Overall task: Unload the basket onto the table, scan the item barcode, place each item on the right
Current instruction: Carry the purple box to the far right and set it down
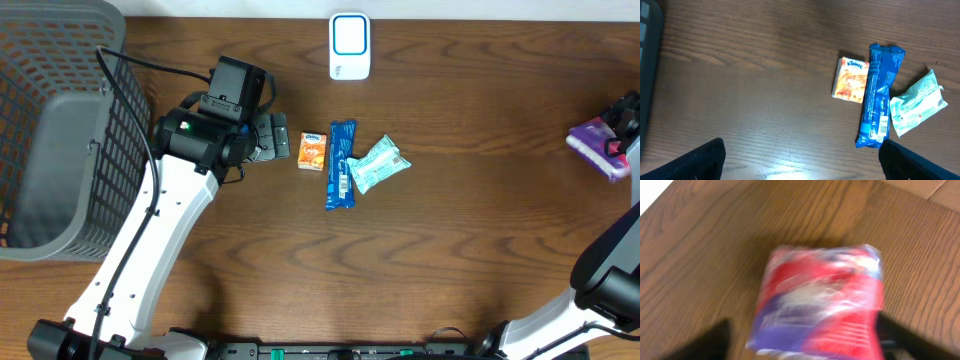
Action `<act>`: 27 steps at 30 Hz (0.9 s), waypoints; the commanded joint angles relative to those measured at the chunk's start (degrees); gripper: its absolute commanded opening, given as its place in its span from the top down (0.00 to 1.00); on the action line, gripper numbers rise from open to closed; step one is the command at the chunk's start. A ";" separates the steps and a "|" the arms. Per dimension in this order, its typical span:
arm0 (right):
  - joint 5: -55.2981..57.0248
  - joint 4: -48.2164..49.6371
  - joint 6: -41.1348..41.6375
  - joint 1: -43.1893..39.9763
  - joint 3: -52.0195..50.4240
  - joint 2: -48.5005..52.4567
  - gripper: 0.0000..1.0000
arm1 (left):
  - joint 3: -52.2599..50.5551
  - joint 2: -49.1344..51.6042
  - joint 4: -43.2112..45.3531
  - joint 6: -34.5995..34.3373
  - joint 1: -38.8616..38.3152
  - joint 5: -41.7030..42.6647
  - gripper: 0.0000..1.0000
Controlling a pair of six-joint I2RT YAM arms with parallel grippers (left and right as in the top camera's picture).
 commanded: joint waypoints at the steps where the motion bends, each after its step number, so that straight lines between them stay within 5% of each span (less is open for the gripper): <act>1: -2.71 -1.27 0.28 0.90 0.59 -6.58 0.01 | 0.22 0.33 -0.15 0.55 0.13 -0.35 0.02; 9: -32.20 -13.81 0.39 1.11 0.59 -25.62 0.01 | 0.22 0.33 -0.15 0.55 0.13 -0.35 0.02; 14: -49.42 -33.31 0.37 1.22 0.59 -34.93 0.01 | 0.22 0.33 -0.15 0.55 0.13 -0.35 0.02; 21: -49.57 -58.23 0.37 1.22 0.57 -37.75 0.01 | 0.22 0.33 -0.15 0.55 0.13 -0.33 0.02; 27: -40.35 -60.72 0.42 1.20 0.57 -37.75 0.01 | 0.22 0.33 -0.15 0.55 0.13 -0.33 0.02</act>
